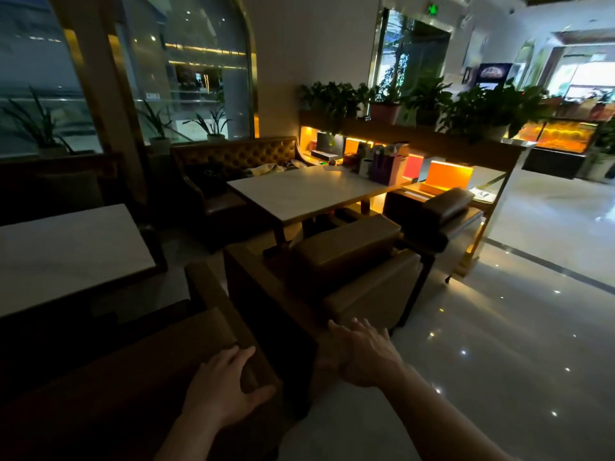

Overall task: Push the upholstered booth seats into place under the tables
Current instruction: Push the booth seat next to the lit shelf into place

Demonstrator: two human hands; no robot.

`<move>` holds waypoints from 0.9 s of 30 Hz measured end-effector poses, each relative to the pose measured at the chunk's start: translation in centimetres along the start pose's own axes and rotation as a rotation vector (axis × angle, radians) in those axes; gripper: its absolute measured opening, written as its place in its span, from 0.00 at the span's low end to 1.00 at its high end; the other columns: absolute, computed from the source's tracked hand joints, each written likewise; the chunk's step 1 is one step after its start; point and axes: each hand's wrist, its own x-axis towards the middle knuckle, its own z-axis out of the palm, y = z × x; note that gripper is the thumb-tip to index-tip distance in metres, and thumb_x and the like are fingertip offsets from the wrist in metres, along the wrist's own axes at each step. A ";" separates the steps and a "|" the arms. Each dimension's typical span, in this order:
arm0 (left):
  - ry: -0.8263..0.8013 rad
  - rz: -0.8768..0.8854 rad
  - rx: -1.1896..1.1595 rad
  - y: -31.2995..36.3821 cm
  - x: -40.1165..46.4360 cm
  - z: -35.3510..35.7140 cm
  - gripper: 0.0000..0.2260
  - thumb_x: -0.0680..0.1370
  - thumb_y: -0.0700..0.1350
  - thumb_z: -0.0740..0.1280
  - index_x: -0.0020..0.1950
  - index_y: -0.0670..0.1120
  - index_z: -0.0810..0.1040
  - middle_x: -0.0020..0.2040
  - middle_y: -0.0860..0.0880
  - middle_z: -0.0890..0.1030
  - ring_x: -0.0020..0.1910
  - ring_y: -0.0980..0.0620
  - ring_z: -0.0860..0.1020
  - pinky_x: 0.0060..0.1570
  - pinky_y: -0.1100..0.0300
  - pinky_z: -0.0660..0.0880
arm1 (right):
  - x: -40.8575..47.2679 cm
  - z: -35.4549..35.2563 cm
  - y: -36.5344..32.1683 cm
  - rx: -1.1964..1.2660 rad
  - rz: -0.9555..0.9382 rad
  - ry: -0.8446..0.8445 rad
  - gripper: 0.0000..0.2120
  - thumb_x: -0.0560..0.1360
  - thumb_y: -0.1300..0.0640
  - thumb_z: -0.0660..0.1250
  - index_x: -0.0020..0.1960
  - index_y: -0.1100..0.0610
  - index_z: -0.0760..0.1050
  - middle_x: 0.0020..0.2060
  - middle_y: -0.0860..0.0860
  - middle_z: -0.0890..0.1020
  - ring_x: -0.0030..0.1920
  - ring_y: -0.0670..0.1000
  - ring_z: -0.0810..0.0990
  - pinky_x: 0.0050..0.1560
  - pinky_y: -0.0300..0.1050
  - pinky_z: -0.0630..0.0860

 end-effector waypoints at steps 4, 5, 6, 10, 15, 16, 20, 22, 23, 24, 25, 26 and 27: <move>0.018 0.021 0.048 7.4 2.1 1.5 0.43 0.70 0.75 0.61 0.79 0.61 0.48 0.81 0.53 0.50 0.78 0.48 0.51 0.75 0.44 0.52 | -0.1 -0.8 6.2 0.013 0.009 0.010 0.45 0.69 0.23 0.58 0.79 0.39 0.45 0.80 0.55 0.52 0.79 0.60 0.48 0.75 0.68 0.49; 0.018 0.030 0.057 9.1 2.7 1.8 0.44 0.70 0.75 0.61 0.79 0.61 0.48 0.81 0.53 0.50 0.78 0.48 0.51 0.75 0.45 0.52 | -0.1 -0.9 7.7 0.018 0.017 0.007 0.46 0.69 0.23 0.57 0.79 0.39 0.45 0.80 0.55 0.52 0.79 0.60 0.47 0.75 0.68 0.49; 0.015 0.041 0.070 10.6 3.3 2.1 0.44 0.69 0.76 0.60 0.79 0.61 0.48 0.81 0.53 0.50 0.78 0.47 0.51 0.75 0.45 0.53 | -0.1 -1.0 9.0 0.021 0.025 0.006 0.47 0.68 0.22 0.57 0.79 0.39 0.44 0.80 0.55 0.52 0.79 0.60 0.47 0.75 0.68 0.49; 0.007 0.085 0.122 15.7 6.8 3.0 0.45 0.68 0.77 0.59 0.79 0.61 0.47 0.81 0.53 0.50 0.78 0.47 0.51 0.75 0.45 0.52 | 0.8 -1.1 14.3 0.053 0.062 0.016 0.47 0.67 0.21 0.56 0.79 0.38 0.43 0.80 0.56 0.51 0.79 0.60 0.48 0.75 0.66 0.51; 0.043 0.122 0.123 20.1 13.8 3.2 0.44 0.69 0.76 0.61 0.79 0.61 0.48 0.80 0.52 0.52 0.78 0.47 0.51 0.76 0.44 0.48 | 4.7 -0.5 20.6 0.057 0.092 0.036 0.52 0.61 0.16 0.48 0.79 0.38 0.42 0.80 0.54 0.54 0.79 0.58 0.49 0.74 0.65 0.54; 0.059 0.127 0.120 20.8 15.4 3.4 0.44 0.69 0.75 0.62 0.79 0.61 0.48 0.80 0.52 0.52 0.78 0.47 0.52 0.76 0.44 0.48 | 5.8 -0.4 21.8 0.061 0.096 0.038 0.53 0.59 0.15 0.46 0.78 0.37 0.42 0.80 0.54 0.54 0.79 0.58 0.49 0.74 0.65 0.54; 0.081 0.125 0.090 23.0 22.8 4.4 0.44 0.70 0.73 0.64 0.79 0.60 0.48 0.80 0.51 0.52 0.78 0.47 0.52 0.75 0.44 0.49 | 11.2 -0.3 26.1 0.045 0.112 0.021 0.52 0.60 0.16 0.47 0.78 0.37 0.42 0.80 0.53 0.53 0.79 0.56 0.50 0.75 0.66 0.53; 0.089 0.120 0.048 23.9 27.0 5.1 0.44 0.70 0.72 0.65 0.79 0.61 0.48 0.80 0.51 0.53 0.78 0.47 0.52 0.75 0.45 0.49 | 14.1 -0.7 28.1 0.008 0.115 -0.004 0.49 0.65 0.18 0.51 0.79 0.38 0.42 0.80 0.53 0.53 0.79 0.56 0.50 0.75 0.64 0.54; 0.085 0.118 0.029 24.1 29.1 5.5 0.44 0.70 0.72 0.65 0.79 0.61 0.48 0.80 0.51 0.53 0.78 0.48 0.52 0.76 0.45 0.49 | 15.6 -1.0 29.1 -0.011 0.118 -0.033 0.48 0.66 0.20 0.53 0.79 0.38 0.41 0.80 0.53 0.53 0.79 0.56 0.50 0.75 0.63 0.53; 0.072 0.113 0.007 24.3 31.1 5.8 0.44 0.70 0.72 0.65 0.79 0.61 0.48 0.80 0.51 0.53 0.78 0.48 0.52 0.76 0.45 0.49 | 17.2 -1.3 30.1 -0.034 0.120 -0.069 0.47 0.67 0.21 0.54 0.79 0.39 0.41 0.80 0.54 0.52 0.79 0.56 0.50 0.76 0.63 0.53; 0.056 0.103 -0.013 24.4 32.8 6.2 0.44 0.70 0.72 0.65 0.79 0.60 0.48 0.80 0.51 0.53 0.78 0.48 0.52 0.76 0.45 0.49 | 18.8 -1.5 31.1 -0.057 0.121 -0.101 0.47 0.67 0.21 0.54 0.79 0.39 0.41 0.80 0.54 0.51 0.79 0.57 0.50 0.76 0.63 0.53; 0.045 0.090 -0.029 24.3 34.3 6.5 0.44 0.70 0.72 0.65 0.79 0.60 0.48 0.80 0.51 0.53 0.78 0.48 0.52 0.76 0.45 0.49 | 20.5 -1.7 32.0 -0.074 0.123 -0.125 0.48 0.67 0.21 0.54 0.79 0.39 0.41 0.80 0.55 0.51 0.79 0.57 0.50 0.76 0.63 0.53; 0.040 0.076 -0.041 24.2 35.7 6.7 0.44 0.70 0.72 0.65 0.79 0.60 0.48 0.80 0.51 0.53 0.78 0.48 0.53 0.76 0.45 0.50 | 22.3 -1.9 32.7 -0.084 0.123 -0.143 0.48 0.67 0.20 0.54 0.79 0.39 0.41 0.80 0.55 0.51 0.79 0.57 0.51 0.76 0.63 0.54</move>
